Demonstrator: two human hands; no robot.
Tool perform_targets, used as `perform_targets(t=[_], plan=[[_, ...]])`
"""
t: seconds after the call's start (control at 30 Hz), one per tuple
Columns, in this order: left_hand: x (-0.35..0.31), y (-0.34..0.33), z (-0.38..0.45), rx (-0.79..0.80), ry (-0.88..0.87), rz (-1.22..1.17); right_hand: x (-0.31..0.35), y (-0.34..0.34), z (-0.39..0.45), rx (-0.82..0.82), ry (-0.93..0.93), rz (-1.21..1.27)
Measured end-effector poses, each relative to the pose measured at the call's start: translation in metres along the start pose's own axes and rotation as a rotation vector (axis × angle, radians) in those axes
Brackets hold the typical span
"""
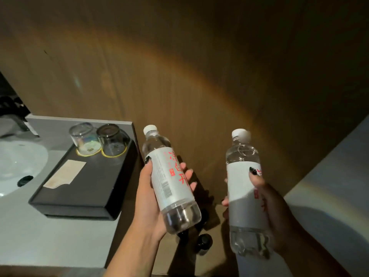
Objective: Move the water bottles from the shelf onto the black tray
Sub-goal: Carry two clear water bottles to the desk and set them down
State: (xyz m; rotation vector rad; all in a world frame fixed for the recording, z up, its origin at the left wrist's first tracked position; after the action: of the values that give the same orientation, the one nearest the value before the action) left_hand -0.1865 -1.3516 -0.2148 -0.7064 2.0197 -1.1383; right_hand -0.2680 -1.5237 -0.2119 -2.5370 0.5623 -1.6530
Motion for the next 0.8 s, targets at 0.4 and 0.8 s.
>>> perform_targets(t=[0.4, 0.8], plan=[[-0.068, 0.039, -0.118, 0.100, 0.079, 0.459, -0.059, -0.131, -0.053, 0.150, -0.110, 0.398], [-0.135, 0.104, -0.134, -0.481, -0.203, 1.094, -0.111, -0.192, -0.118, 0.055, -0.032, 0.202]])
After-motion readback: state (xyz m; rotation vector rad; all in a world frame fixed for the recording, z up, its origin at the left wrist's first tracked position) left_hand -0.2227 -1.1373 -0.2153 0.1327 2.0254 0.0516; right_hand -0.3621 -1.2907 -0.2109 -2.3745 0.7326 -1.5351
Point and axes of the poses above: each hand's wrist, its own z-axis towards the middle knuckle, its own y-axis out of the back of the hand, x = y × z, the point moved 6 cm from there along z, towards the middle knuckle, and after that the axes turned 7 degrees about -z, right-handed, at the moved point
